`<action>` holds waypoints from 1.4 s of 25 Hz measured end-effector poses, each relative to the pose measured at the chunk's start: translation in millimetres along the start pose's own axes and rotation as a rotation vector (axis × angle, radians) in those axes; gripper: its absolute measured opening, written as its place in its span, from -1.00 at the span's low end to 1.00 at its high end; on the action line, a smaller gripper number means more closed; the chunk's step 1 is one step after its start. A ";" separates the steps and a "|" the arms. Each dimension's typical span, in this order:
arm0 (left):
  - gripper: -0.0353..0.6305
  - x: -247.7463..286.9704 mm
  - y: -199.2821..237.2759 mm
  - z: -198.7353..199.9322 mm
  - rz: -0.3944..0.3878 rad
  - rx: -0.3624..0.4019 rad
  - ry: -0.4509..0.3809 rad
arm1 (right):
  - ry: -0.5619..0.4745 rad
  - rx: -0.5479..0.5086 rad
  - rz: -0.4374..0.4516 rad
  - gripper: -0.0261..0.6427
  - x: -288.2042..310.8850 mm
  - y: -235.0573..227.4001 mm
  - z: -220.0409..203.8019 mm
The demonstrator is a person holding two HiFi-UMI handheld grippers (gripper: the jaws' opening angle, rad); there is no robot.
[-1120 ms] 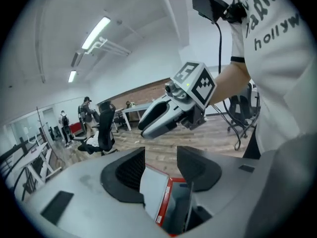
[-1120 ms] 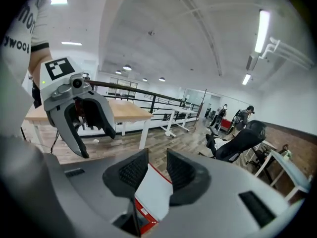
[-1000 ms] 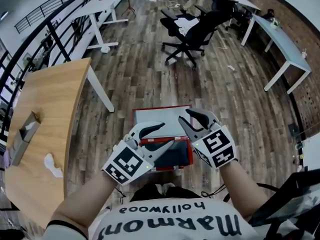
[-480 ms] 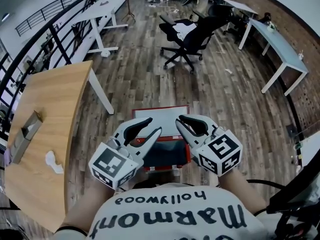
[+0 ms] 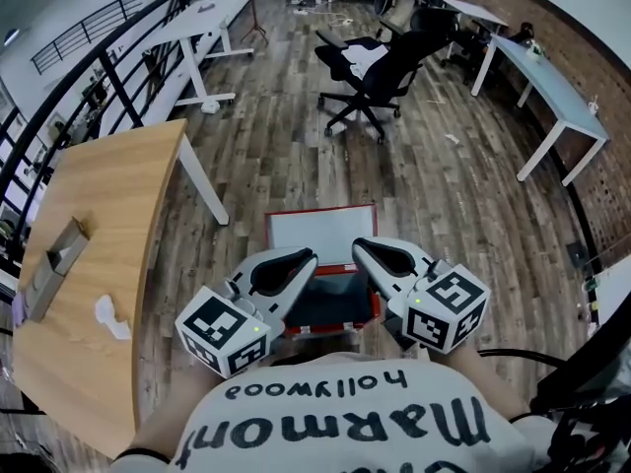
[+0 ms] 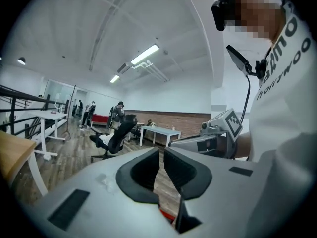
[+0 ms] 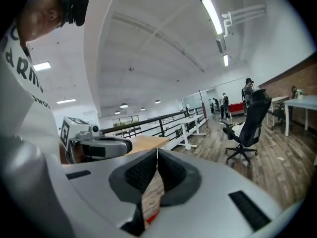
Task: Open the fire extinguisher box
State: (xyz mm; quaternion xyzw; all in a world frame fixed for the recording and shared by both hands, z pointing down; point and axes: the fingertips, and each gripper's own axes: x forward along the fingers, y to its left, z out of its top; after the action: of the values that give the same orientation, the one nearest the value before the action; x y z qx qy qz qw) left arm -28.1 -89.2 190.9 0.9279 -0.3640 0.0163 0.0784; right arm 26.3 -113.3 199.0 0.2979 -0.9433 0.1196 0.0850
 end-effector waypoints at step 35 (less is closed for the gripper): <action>-0.87 -5.6 28.7 -108.7 0.035 -0.050 0.151 | 0.138 0.015 0.034 -0.89 4.7 -23.9 -103.8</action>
State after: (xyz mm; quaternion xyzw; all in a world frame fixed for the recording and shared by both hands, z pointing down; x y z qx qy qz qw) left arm -48.8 -89.1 301.6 0.9154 -0.3733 0.0784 0.1283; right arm 45.7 -106.1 303.6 0.2737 -0.9391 0.1482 0.1453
